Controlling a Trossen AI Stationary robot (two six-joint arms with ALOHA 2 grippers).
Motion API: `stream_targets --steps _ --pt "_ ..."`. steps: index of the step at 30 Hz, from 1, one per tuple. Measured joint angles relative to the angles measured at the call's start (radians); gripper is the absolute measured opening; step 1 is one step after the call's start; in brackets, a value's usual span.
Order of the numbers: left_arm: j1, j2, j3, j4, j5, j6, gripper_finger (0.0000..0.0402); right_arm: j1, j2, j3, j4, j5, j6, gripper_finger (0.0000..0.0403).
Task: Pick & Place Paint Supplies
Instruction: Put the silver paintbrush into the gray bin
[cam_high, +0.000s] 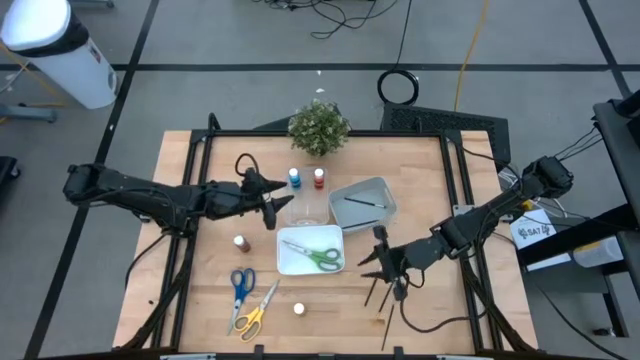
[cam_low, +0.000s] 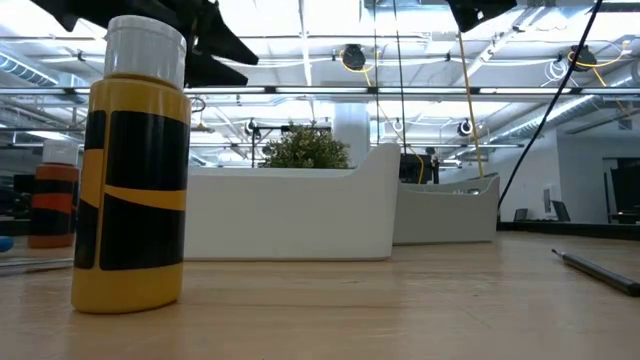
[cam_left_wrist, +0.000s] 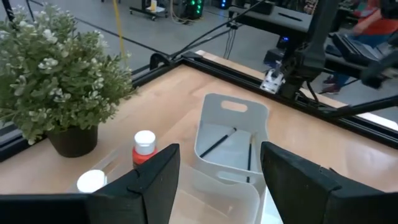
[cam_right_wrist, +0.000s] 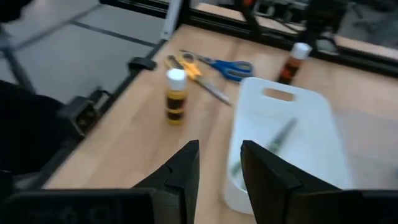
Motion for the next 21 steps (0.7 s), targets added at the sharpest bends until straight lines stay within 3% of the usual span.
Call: stream_targets --steps 7,15,21 --pt "0.013 0.000 -0.003 0.007 0.001 -0.002 0.0237 0.001 0.071 0.000 -0.010 -0.174 0.059 0.0105" --pt "0.010 0.000 -0.003 0.009 0.002 -0.008 0.0237 0.006 0.219 -0.001 -0.350 -0.166 0.045 0.0105" --pt "0.010 0.000 -0.003 0.013 0.002 -0.008 0.0237 -0.001 0.294 -0.001 -0.450 -0.103 0.018 0.0105"
